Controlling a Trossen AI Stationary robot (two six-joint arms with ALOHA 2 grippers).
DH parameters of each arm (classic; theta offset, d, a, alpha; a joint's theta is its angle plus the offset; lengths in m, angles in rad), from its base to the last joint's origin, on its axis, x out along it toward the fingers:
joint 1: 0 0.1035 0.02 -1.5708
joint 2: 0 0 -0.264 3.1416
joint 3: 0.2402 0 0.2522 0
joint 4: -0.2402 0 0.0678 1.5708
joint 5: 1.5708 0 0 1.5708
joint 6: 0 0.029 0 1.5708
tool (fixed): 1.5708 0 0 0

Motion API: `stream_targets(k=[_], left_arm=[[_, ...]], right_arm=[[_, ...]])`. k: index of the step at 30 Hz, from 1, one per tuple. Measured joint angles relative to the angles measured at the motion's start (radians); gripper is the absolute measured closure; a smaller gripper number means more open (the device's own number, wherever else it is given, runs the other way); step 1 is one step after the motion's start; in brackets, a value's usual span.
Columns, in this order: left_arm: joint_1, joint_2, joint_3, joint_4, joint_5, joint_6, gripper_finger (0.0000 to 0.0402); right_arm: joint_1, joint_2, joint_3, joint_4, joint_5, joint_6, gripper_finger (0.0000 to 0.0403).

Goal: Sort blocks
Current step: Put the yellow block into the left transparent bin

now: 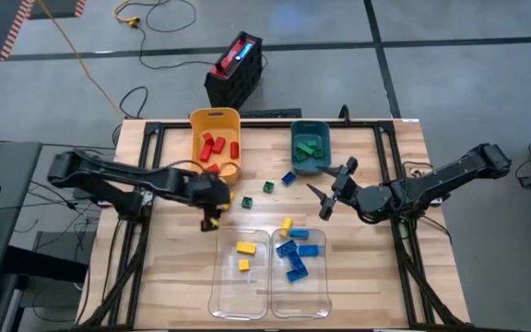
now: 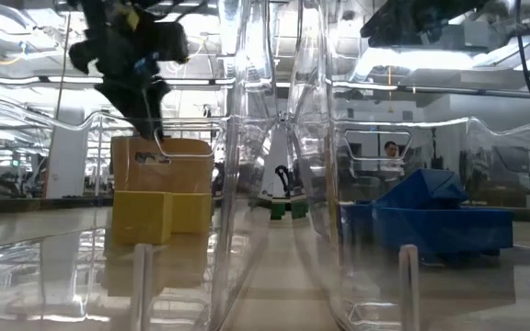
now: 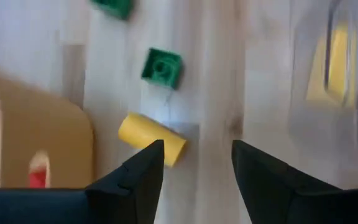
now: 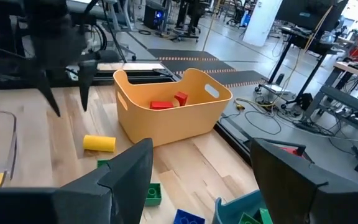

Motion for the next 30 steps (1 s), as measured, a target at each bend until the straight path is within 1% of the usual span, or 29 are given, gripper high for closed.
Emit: stream_targets(k=[2, 5, 8, 10, 12, 16, 18, 22, 24, 27, 28, 30], left_arm=[[-0.002, 0.077, 0.065, -0.071, -0.026, 0.154, 0.0220], [-0.001, 0.173, 0.140, -0.134, -0.075, 0.411, 0.0220], [0.003, 0.237, 0.161, -0.173, -0.101, 0.632, 0.0220], [0.005, 0.274, 0.161, -0.192, -0.116, 0.734, 0.0220], [0.007, 0.300, 0.161, -0.201, -0.139, 0.759, 0.0220], [0.032, 0.318, 0.165, -0.192, -0.155, 0.701, 0.0220], [0.041, 0.316, 0.178, -0.192, -0.166, 0.702, 0.0220], [0.036, 0.315, 0.187, -0.204, -0.226, 0.868, 0.0220], [0.036, 0.315, 0.182, -0.204, -0.213, 0.930, 0.0220], [0.039, 0.315, 0.171, -0.155, -0.171, 0.951, 0.0220], [0.039, 0.315, 0.167, -0.147, -0.170, 0.978, 0.0219], [0.039, 0.315, 0.161, -0.151, -0.170, 1.081, 0.0218]], right_arm=[[0.000, 0.000, 0.000, -0.001, 0.000, -0.001, 0.0121], [0.001, 0.000, 0.000, -0.009, 0.000, 0.000, 0.0121], [0.016, 0.000, 0.000, -0.016, 0.000, 0.000, 0.0121], [0.025, 0.000, 0.000, -0.016, -0.001, 0.000, 0.0121], [0.037, 0.000, 0.000, -0.020, -0.001, 0.000, 0.0121], [0.046, 0.000, 0.001, -0.031, -0.001, 0.005, 0.0121], [0.044, 0.000, 0.001, -0.031, -0.001, 0.007, 0.0121], [0.034, 0.000, 0.001, -0.030, -0.001, 0.007, 0.0121], [0.029, 0.000, 0.001, -0.030, -0.001, 0.008, 0.0121], [0.030, 0.000, 0.001, -0.030, -0.002, 0.010, 0.0121], [0.030, 0.000, 0.001, -0.030, -0.002, 0.011, 0.0121], [0.031, 0.000, 0.001, -0.030, -0.002, 0.010, 0.0121]])
